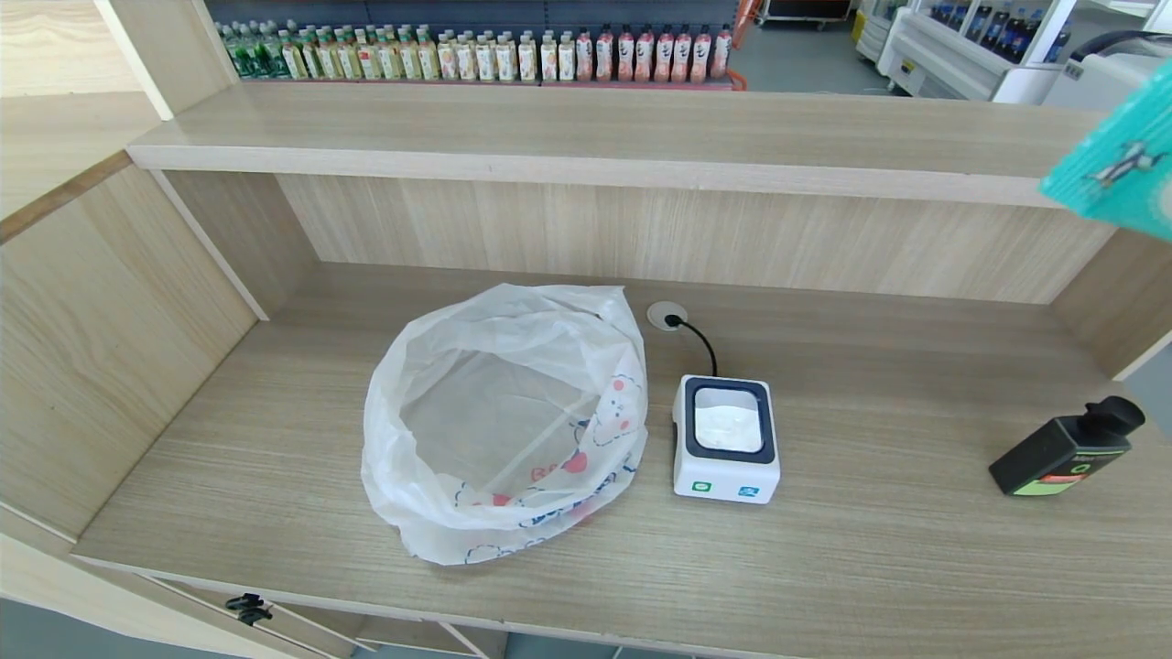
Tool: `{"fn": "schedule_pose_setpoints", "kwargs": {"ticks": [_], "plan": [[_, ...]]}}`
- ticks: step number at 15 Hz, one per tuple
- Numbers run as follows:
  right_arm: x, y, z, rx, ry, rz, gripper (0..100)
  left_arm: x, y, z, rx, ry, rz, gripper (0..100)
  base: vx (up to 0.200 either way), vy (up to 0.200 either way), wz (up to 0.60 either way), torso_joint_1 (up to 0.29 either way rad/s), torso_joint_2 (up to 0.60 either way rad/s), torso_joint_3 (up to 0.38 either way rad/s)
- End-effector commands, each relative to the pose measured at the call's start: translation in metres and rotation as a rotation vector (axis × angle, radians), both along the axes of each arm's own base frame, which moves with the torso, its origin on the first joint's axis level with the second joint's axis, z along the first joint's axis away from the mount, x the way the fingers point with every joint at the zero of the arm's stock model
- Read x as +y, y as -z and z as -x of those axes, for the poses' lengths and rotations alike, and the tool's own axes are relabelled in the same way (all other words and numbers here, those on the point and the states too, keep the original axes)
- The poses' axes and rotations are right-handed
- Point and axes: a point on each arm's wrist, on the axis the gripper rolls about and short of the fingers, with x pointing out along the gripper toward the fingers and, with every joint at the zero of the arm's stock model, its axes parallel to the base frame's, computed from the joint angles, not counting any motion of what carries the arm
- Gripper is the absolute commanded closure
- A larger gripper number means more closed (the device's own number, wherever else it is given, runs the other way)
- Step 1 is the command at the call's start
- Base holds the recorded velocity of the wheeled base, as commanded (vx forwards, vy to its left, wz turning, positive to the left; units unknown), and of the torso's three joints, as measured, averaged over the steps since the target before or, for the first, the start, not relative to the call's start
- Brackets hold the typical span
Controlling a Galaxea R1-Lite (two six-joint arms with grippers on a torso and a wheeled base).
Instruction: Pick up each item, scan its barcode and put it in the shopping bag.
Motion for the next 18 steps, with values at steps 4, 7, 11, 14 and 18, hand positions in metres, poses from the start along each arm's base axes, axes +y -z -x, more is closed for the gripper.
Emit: {"fn": "schedule_pose_setpoints", "kwargs": {"ticks": [4,7,11,14,18], "plan": [[-0.003,0.009,0.0,-0.031,0.057,0.026,100,0.0,0.0,0.0,0.002,0.0,0.0,0,0.0,0.0,0.0,0.0,0.0,0.0],[0.0,0.013,-0.014,-0.039,0.076,0.039,100,0.0,0.0,0.0,-0.001,0.0,0.0,0,0.0,0.0,0.0,0.0,0.0,0.0],[0.001,0.014,-0.021,-0.046,0.075,0.038,100,0.0,0.0,0.0,-0.001,0.0,0.0,0,0.0,0.0,0.0,0.0,0.0,0.0],[0.001,0.014,-0.021,-0.045,0.075,0.038,100,0.0,0.0,0.0,0.001,0.0,-0.001,0,0.0,0.0,0.0,0.0,0.0,0.0],[0.002,0.014,-0.02,-0.041,0.067,0.037,100,0.0,0.0,0.0,0.001,0.0,0.0,0,0.0,0.0,0.0,0.0,0.0,0.0]]}}
